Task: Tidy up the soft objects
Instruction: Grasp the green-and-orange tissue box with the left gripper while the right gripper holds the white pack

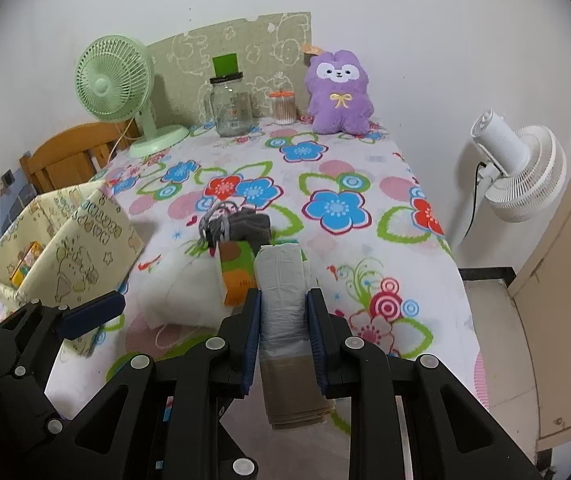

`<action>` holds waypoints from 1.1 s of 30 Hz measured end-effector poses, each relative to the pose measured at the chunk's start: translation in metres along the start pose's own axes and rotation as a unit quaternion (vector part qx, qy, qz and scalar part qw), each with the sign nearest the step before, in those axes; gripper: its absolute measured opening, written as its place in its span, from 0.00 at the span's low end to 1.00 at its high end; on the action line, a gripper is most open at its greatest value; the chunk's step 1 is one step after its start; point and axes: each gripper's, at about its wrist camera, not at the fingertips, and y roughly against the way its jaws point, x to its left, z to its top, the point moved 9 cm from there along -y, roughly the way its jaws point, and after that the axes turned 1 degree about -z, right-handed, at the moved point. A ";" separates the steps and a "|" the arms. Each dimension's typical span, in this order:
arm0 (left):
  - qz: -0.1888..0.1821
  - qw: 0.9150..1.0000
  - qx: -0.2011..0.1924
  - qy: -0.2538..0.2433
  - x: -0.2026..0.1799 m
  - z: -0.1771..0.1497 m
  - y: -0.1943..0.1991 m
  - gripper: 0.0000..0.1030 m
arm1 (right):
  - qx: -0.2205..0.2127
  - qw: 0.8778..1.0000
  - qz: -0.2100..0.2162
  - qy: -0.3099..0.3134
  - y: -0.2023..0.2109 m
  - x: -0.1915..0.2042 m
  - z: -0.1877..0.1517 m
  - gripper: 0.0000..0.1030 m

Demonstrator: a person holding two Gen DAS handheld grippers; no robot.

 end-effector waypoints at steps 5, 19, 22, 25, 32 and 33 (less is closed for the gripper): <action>0.008 1.000 -0.003 0.005 0.003 0.009 -0.006 0.89 | -0.003 1.000 0.004 -0.006 -0.006 -0.002 0.010 0.25; 0.000 1.000 -0.012 -0.008 -0.014 0.043 -0.026 0.91 | -0.009 1.000 -0.009 -0.017 -0.023 -0.030 0.035 0.25; -0.003 1.000 -0.011 -0.011 -0.019 0.047 -0.032 0.92 | -0.009 1.000 -0.014 -0.021 -0.027 -0.037 0.037 0.25; -0.004 1.000 -0.007 -0.011 -0.023 0.050 -0.040 0.93 | -0.008 1.000 -0.020 -0.023 -0.033 -0.044 0.039 0.25; 0.003 1.000 0.000 -0.014 -0.028 0.052 -0.056 0.93 | 0.005 0.999 -0.023 -0.033 -0.050 -0.057 0.036 0.25; 0.004 1.000 0.001 -0.014 -0.029 0.052 -0.058 0.93 | 0.007 0.999 -0.023 -0.034 -0.051 -0.058 0.035 0.25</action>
